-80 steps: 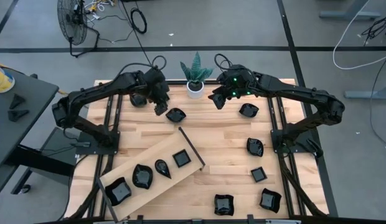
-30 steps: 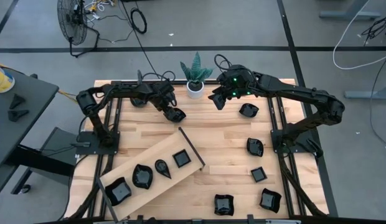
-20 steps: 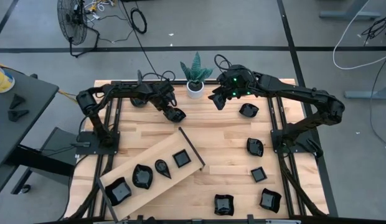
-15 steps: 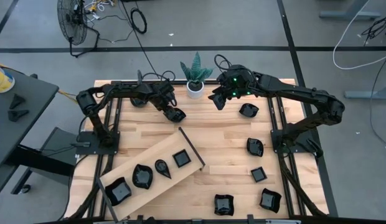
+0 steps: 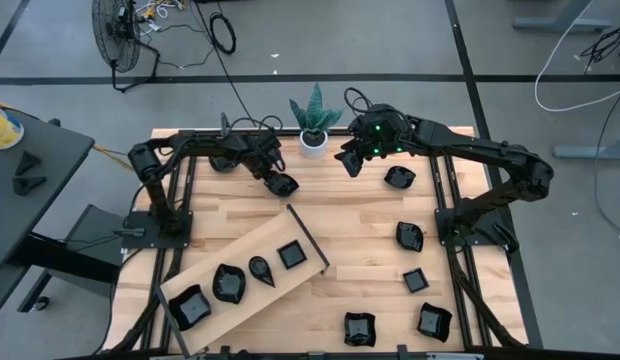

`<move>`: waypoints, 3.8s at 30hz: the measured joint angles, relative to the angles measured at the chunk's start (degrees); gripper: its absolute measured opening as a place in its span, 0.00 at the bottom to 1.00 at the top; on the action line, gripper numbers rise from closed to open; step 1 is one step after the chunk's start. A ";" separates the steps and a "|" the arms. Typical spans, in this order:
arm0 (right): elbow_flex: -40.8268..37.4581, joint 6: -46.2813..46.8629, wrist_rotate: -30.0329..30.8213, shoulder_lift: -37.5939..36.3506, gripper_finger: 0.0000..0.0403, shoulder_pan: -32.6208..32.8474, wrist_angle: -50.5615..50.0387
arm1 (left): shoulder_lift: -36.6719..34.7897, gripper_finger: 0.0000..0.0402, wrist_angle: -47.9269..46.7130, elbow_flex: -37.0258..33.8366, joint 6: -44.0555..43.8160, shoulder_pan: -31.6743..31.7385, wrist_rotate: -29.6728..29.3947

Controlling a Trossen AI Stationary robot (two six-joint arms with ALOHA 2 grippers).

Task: Pick & Place Mini shaped plates
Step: Stack the black leaf shaped plate on top of the black leaf shaped plate on the shelf

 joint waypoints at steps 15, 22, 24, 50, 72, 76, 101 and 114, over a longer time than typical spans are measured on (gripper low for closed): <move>0.00 -1.22 0.00 0.00 0.51 0.00 -0.02 | 0.30 0.17 -1.28 2.60 0.19 0.00 0.54; 0.00 -1.46 0.02 0.00 0.51 0.00 -0.02 | 0.30 0.07 -1.88 2.60 0.46 -0.02 0.76; 0.00 -1.61 0.02 0.00 0.51 0.00 -0.02 | 0.26 0.05 -1.88 2.65 0.50 0.00 0.82; 0.00 -2.49 0.15 0.00 0.51 -0.01 -0.02 | -7.22 0.00 -13.41 6.50 4.96 0.05 0.91; 0.00 -2.51 0.13 0.00 0.51 -0.01 -0.02 | -15.55 0.00 -41.13 34.13 18.55 -0.85 -0.97; 0.00 -2.51 -0.29 0.00 0.51 -0.01 -0.02 | -17.77 0.00 -43.30 37.16 19.54 -2.13 -0.97; 0.04 -8.07 -6.48 -6.58 0.07 3.26 -5.12 | -24.70 0.00 -53.25 37.33 16.55 -28.93 6.20; 0.04 -11.73 -11.38 -7.31 0.01 5.40 -8.75 | -24.68 0.00 -53.13 37.33 16.16 -42.99 6.08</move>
